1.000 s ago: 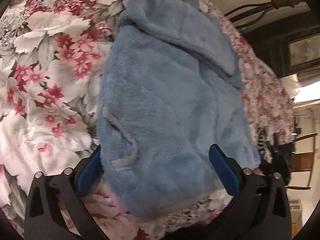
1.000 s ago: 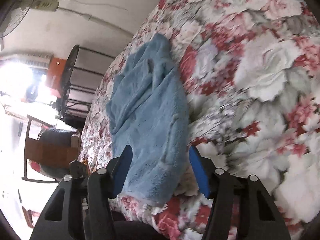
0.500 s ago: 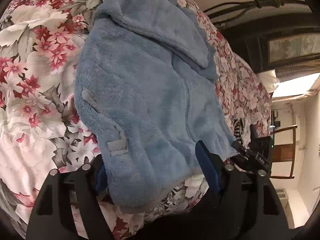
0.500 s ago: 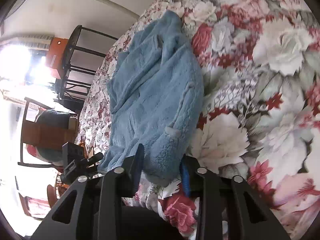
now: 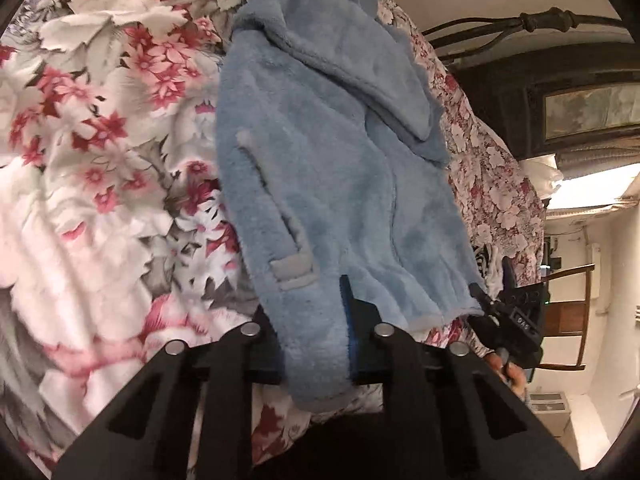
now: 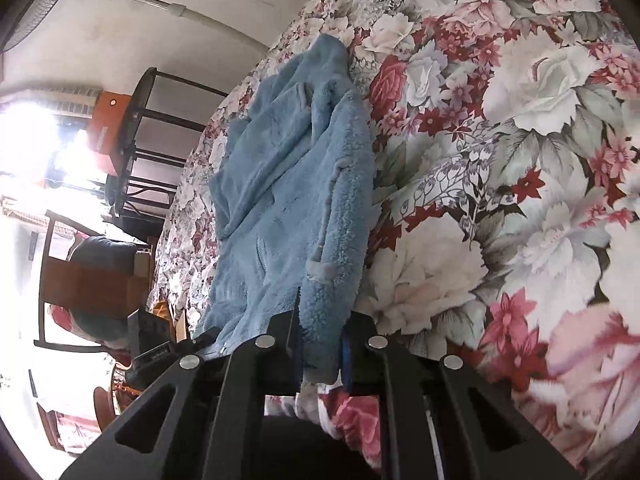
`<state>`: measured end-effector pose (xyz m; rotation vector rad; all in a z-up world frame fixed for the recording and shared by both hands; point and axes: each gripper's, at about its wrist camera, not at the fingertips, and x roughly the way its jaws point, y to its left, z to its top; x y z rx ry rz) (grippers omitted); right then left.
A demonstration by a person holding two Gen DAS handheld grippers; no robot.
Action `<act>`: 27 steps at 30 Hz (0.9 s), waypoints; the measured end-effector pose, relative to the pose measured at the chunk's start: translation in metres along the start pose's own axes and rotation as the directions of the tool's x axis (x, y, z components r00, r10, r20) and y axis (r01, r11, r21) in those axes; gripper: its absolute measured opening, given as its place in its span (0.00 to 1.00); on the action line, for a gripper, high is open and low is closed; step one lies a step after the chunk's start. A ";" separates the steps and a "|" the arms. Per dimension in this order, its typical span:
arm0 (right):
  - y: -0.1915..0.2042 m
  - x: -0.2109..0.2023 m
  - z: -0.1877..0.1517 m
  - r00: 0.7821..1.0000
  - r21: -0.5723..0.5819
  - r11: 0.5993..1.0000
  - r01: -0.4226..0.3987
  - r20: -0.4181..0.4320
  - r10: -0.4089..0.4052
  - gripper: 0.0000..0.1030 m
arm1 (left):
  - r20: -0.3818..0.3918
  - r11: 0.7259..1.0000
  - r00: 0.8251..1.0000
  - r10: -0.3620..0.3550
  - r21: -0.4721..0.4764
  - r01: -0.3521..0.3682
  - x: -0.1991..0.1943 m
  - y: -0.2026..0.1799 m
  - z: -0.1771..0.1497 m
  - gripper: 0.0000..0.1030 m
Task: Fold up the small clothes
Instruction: 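Close both tools on the jacket hem, then lift the hem with both tools and fold it over toward the collar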
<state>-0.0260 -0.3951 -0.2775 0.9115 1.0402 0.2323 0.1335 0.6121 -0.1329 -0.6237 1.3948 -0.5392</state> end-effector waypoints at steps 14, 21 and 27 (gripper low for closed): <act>0.008 -0.029 -0.014 0.999 0.030 0.999 -0.036 -0.008 0.036 0.13 | 0.072 0.999 0.997 -0.033 0.031 0.030 -0.045 -0.017 -0.014 0.16; 0.034 -0.032 0.016 0.994 0.045 0.993 -0.110 0.008 0.110 0.13 | 0.122 0.998 0.993 0.004 0.067 -0.013 -0.065 -0.043 0.022 0.16; 0.066 -0.022 0.055 0.985 0.049 0.984 -0.172 0.020 0.171 0.13 | 0.192 0.997 0.981 -0.001 0.076 -0.014 -0.077 -0.070 0.066 0.16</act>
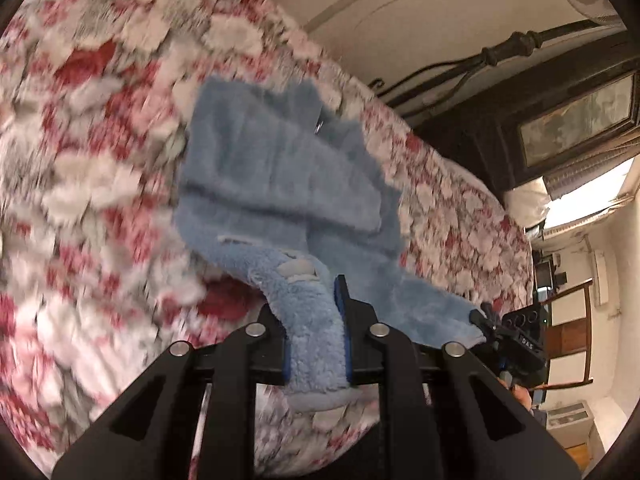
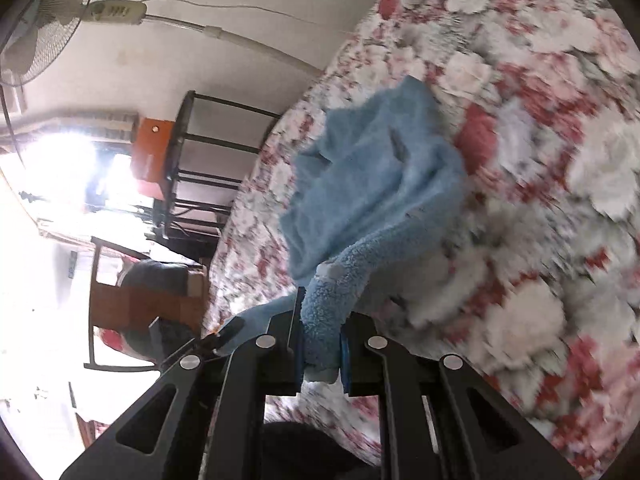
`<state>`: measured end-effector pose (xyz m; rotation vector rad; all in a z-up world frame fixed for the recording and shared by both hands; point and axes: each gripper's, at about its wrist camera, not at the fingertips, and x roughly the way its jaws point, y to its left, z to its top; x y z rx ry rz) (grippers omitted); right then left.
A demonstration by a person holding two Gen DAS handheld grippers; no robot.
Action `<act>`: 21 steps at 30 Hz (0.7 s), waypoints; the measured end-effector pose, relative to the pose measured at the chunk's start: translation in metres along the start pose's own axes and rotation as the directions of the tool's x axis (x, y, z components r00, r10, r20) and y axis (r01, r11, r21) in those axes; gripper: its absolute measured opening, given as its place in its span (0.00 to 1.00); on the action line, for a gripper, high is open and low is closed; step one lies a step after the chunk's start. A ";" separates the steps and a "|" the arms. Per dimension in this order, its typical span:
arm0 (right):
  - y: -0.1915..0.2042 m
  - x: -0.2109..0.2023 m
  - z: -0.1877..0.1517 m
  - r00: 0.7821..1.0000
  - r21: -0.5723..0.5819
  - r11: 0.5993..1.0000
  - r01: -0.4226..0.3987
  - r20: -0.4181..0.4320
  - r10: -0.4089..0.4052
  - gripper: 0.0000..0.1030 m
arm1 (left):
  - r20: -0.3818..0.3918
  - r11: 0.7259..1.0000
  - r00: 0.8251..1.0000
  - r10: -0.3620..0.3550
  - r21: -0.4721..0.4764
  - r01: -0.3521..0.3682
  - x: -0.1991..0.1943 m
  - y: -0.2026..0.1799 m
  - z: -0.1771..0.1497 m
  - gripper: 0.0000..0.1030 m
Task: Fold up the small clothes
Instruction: 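Lift the hem with both tools and fold it over toward the collar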
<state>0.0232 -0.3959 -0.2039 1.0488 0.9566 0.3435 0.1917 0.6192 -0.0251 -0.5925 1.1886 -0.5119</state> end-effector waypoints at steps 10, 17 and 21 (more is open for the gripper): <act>-0.008 0.029 0.057 0.996 0.108 0.993 -0.050 0.084 0.041 0.13 | 0.118 0.993 0.993 -0.025 -0.113 0.038 0.026 0.006 0.063 0.16; -0.011 0.061 0.104 0.985 0.178 0.980 -0.094 0.160 0.066 0.13 | 0.205 0.979 0.978 -0.022 -0.192 0.063 0.045 0.021 0.099 0.16; -0.012 0.087 0.132 0.975 0.206 0.975 -0.087 0.217 0.042 0.14 | 0.241 0.975 0.971 0.001 -0.216 0.052 0.062 0.027 0.121 0.16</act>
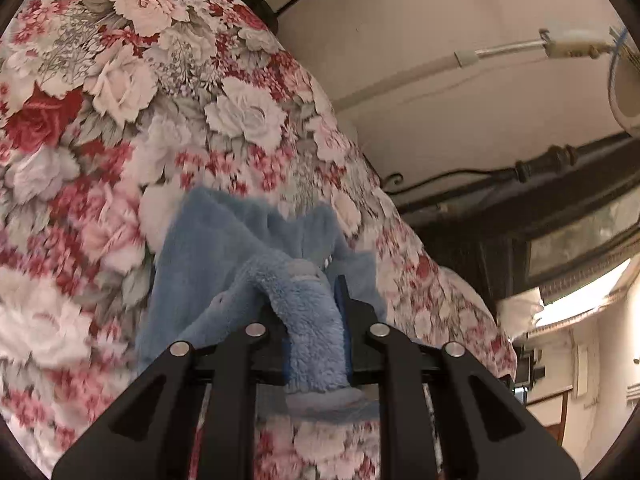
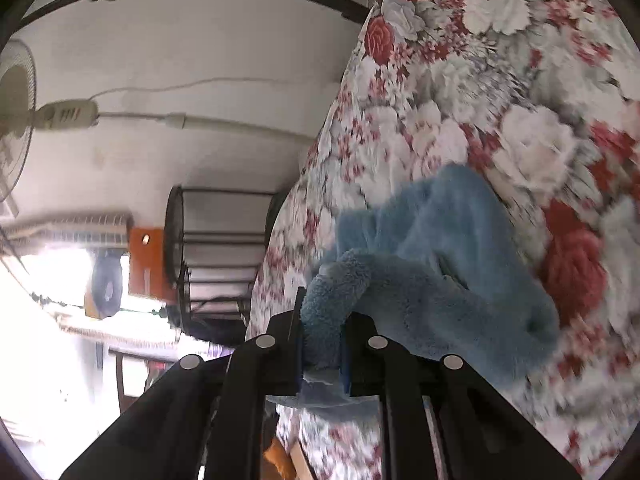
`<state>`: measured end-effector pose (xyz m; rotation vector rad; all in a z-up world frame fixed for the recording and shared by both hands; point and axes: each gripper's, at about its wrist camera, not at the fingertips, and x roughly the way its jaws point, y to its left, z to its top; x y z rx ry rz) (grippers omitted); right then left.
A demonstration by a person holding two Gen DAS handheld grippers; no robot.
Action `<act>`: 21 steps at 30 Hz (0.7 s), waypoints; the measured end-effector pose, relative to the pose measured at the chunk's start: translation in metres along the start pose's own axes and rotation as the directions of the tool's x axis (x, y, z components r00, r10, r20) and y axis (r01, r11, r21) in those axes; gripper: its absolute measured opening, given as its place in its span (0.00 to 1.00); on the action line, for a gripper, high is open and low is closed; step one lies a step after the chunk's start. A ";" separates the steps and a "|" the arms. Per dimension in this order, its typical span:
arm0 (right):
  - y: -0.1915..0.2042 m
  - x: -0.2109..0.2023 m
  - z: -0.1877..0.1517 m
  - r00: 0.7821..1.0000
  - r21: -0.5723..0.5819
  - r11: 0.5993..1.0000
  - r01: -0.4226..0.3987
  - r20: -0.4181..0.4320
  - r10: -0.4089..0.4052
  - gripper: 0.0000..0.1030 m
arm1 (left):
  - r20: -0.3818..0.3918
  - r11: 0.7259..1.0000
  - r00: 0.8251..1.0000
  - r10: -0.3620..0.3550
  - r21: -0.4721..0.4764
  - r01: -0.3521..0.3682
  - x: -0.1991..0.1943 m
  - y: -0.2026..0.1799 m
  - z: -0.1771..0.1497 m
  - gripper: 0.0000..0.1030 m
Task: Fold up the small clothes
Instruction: 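Lift the hem with both tools and fold it over toward the collar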
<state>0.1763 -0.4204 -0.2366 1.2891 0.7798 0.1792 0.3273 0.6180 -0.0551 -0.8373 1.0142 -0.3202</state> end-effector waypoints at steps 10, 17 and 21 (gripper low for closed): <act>-0.030 0.064 0.021 0.991 0.007 0.992 0.123 0.050 -0.123 0.16 | -0.023 0.998 0.997 0.069 0.002 -0.069 0.049 0.022 0.015 0.17; -0.026 0.053 0.030 0.980 0.008 0.990 0.143 0.140 -0.142 0.52 | 0.067 0.994 0.994 0.090 -0.070 -0.085 0.033 0.026 0.025 0.82; -0.010 0.040 0.030 0.973 -0.056 0.989 0.135 0.198 -0.122 0.51 | 0.187 0.980 0.967 0.171 0.068 -0.186 0.009 -0.001 0.024 0.92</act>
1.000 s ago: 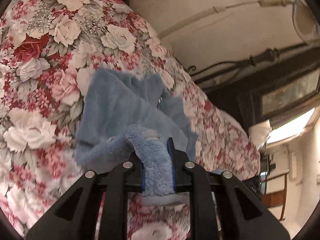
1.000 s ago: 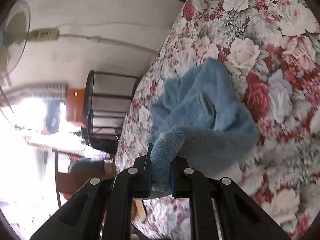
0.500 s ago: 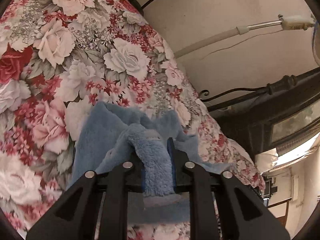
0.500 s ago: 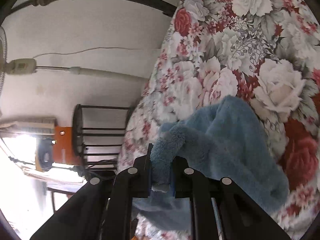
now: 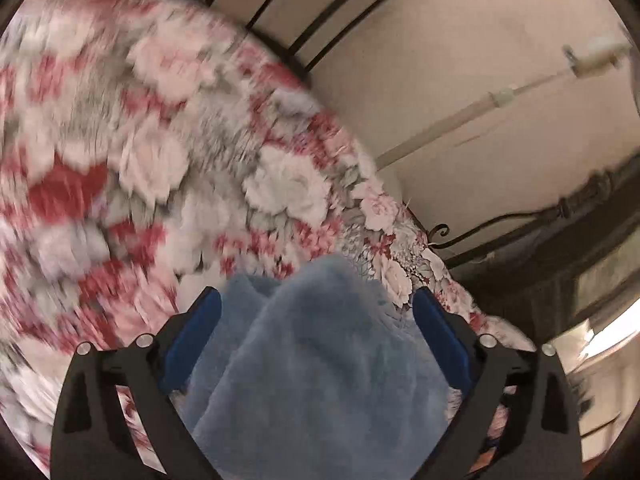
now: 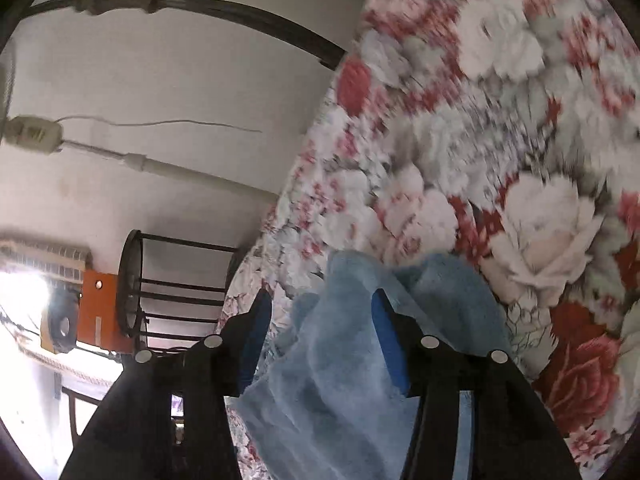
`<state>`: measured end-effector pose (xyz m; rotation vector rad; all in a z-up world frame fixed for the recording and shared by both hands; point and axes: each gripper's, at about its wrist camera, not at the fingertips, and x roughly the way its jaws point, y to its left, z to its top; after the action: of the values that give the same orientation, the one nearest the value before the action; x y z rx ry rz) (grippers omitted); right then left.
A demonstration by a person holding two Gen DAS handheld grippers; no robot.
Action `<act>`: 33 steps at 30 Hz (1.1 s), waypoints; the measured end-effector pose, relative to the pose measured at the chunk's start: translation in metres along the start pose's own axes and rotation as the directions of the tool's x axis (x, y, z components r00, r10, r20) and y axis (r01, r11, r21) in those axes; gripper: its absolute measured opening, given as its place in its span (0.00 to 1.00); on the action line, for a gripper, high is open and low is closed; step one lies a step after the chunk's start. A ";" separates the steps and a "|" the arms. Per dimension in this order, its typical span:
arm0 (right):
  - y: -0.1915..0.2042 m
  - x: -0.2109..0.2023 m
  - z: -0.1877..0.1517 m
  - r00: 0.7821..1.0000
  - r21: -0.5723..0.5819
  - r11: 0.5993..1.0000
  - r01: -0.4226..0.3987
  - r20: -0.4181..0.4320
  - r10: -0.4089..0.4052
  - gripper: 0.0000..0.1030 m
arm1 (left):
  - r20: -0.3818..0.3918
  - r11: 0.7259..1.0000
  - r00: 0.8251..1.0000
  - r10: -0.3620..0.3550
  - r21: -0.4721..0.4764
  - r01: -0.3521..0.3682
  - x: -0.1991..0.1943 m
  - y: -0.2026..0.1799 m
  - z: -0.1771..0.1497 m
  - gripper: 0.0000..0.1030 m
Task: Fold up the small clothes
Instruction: 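Lift the hem with both tools and fold it over toward the collar, then open both tools and smooth the folded jacket flat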
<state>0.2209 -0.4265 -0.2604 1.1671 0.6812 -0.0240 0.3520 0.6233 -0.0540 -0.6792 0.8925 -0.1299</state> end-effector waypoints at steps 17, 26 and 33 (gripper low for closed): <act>0.008 0.081 -0.035 0.946 -0.230 0.961 0.154 -0.247 -0.211 0.04 | -0.099 0.775 0.867 0.488 0.507 -0.378 0.095 -0.046 -0.073 0.93; 0.029 0.053 -0.027 0.967 -0.280 0.940 0.193 -0.106 -0.230 0.43 | -0.114 0.893 0.914 0.389 0.289 -0.344 0.078 -0.018 -0.037 0.94; 0.003 0.052 -0.019 0.955 -0.219 0.944 0.245 -0.114 -0.274 0.37 | -0.206 0.898 0.878 0.433 0.185 -0.400 0.087 0.016 -0.031 0.96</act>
<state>0.2545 -0.3924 -0.2880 0.8824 0.9409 -0.0932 0.3812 0.5880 -0.1357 -0.3318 1.2373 0.1164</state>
